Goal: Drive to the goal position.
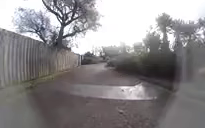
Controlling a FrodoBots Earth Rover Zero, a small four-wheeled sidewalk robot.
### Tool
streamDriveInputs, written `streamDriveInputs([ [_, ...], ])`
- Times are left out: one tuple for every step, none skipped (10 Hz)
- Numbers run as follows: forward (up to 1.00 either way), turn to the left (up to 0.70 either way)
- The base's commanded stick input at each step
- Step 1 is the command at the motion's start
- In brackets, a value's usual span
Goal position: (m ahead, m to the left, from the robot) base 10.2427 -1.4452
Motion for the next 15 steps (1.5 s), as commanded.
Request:
streamDriveInputs([
  [0.7, 0.0],
  [0.7, 0.0],
  [0.7, 0.0],
  [0.7, 0.0],
  [0.7, 0.0],
  [0.7, 0.0],
  [0.7, 0.0],
  [0.7, 0.0],
  [0.7, 0.0],
  [0.7, 0.0],
  [0.7, 0.0],
  [0.7, -0.09],
  [0.7, -0.24],
  [0.7, -0.32],
  [0.7, -0.35],
])
